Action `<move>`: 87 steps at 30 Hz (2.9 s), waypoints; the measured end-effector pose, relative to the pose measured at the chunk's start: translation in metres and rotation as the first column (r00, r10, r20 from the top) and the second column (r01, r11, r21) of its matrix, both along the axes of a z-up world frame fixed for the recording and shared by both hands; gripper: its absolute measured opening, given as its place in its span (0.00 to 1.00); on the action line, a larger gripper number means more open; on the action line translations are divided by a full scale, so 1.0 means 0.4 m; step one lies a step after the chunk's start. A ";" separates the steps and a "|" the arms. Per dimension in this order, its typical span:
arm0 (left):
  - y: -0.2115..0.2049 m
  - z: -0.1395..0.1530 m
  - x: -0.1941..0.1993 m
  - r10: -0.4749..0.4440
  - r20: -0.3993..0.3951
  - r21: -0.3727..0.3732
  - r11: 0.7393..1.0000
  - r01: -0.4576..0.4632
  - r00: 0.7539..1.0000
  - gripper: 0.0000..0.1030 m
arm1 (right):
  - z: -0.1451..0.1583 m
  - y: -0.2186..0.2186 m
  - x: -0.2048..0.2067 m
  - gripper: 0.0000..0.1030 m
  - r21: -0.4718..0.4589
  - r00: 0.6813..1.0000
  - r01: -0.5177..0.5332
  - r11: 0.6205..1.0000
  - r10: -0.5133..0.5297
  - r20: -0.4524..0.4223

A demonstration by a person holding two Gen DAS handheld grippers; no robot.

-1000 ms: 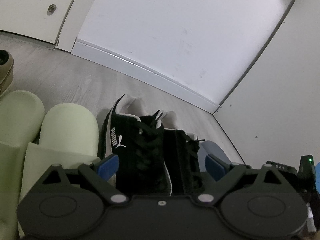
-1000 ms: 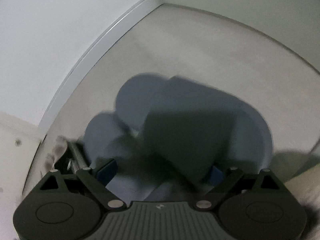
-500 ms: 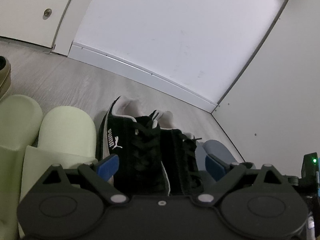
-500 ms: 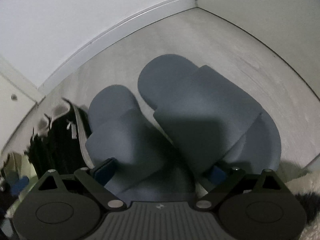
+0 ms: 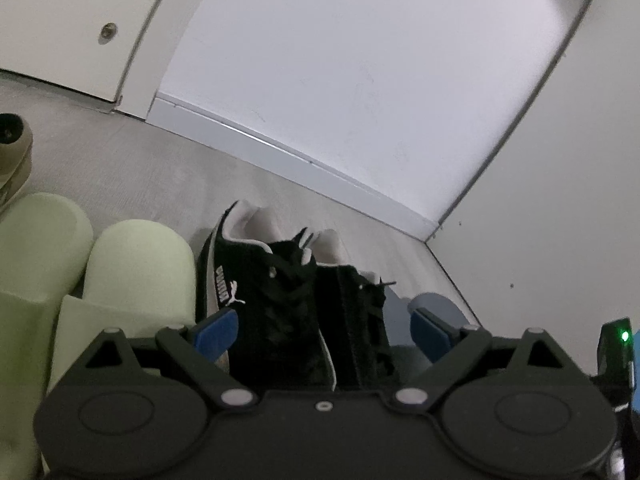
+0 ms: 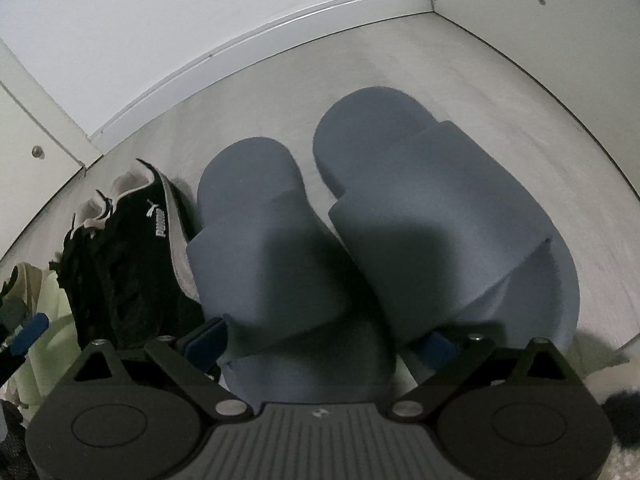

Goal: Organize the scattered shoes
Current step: 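Lower the grey slide beside its pair with the right tool, then close the right tool on both grey slides together at their straps, then carry both grey slides into the wall corner and open the right tool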

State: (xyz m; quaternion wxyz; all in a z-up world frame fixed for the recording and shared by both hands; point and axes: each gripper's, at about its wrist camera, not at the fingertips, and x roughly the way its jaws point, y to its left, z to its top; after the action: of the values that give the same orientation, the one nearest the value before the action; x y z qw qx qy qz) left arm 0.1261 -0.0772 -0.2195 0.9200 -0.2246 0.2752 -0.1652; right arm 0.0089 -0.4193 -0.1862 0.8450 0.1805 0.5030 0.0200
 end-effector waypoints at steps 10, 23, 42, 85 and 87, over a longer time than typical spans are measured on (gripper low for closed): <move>0.000 0.008 -0.026 0.022 0.004 0.001 1.000 -0.022 1.000 0.91 | 0.002 0.060 -0.028 0.98 -0.083 0.986 -0.155 0.984 0.159 0.042; -0.015 0.010 -0.031 0.010 0.021 0.055 0.998 -0.011 1.000 0.91 | -0.008 0.141 -0.046 0.97 -0.280 0.946 -0.309 0.909 0.323 0.006; -0.091 0.010 -0.036 -0.110 0.065 0.178 0.979 0.096 0.992 0.91 | -0.076 0.144 -0.087 0.72 -0.391 0.943 0.035 0.920 0.099 0.318; -0.057 -0.001 -0.041 -0.030 0.031 0.121 0.992 0.026 0.999 0.91 | 0.030 -0.065 0.112 0.30 -0.329 0.807 0.242 0.913 -0.001 0.590; -0.063 0.009 -0.034 -0.030 0.033 0.120 0.992 0.025 0.999 0.90 | 0.013 -0.102 0.157 0.30 -0.332 0.818 0.258 0.907 -0.022 0.575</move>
State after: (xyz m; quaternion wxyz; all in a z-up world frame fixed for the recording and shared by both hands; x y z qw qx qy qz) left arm 0.1124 -0.1025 -0.2158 0.9341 -0.1623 0.2718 -0.1649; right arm 0.0715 -0.4602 -0.1812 0.9723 0.0295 0.2119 -0.0937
